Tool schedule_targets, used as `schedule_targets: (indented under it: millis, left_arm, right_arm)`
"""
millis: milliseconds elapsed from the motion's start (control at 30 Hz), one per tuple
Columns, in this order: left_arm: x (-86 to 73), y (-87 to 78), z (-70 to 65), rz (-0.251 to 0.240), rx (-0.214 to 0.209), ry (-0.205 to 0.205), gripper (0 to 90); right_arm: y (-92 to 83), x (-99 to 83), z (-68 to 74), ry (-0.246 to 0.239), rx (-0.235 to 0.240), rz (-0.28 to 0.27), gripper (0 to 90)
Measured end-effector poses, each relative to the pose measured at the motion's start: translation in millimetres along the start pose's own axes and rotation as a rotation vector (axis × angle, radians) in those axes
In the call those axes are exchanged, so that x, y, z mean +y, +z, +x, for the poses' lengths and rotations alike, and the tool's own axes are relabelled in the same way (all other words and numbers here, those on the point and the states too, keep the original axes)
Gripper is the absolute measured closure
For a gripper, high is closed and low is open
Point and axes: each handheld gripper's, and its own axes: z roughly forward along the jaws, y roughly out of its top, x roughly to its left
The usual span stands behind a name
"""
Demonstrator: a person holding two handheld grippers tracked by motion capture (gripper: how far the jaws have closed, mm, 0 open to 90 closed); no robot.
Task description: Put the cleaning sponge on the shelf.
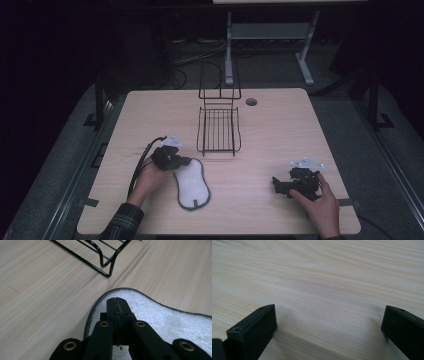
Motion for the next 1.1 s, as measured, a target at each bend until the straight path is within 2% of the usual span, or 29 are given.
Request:
schedule_targets:
  millis: [300, 467, 533, 600, 1100]
  left_arm:
    - [-14.2, -15.2, 0.0, 0.011, 0.030, -0.008, 89.7]
    - [-24.4, -25.1, 0.5, 0.013, 0.035, -0.026, 89.7]
    - [-28.9, -29.7, 0.1, 0.013, 0.042, -0.045, 89.7]
    - [-32.4, -33.5, 0.5, 0.016, 0.051, -0.041, 89.7]
    - [-72.0, -69.1, -3.9, -0.003, 0.099, -0.127, 89.6]
  right_arm:
    - [0.0, 0.0, 0.0, 0.000, 0.000, -0.001, 0.0]
    - [-0.1, -0.1, 0.0, 0.000, 0.000, 0.000, 0.0]
    - [-0.1, -0.2, 0.0, 0.001, 0.000, 0.000, 0.0]
    - [-0.1, -0.2, 0.0, 0.001, 0.000, -0.001, 0.0]
    - [-0.3, -0.4, 0.0, 0.001, 0.000, 0.000, 0.0]
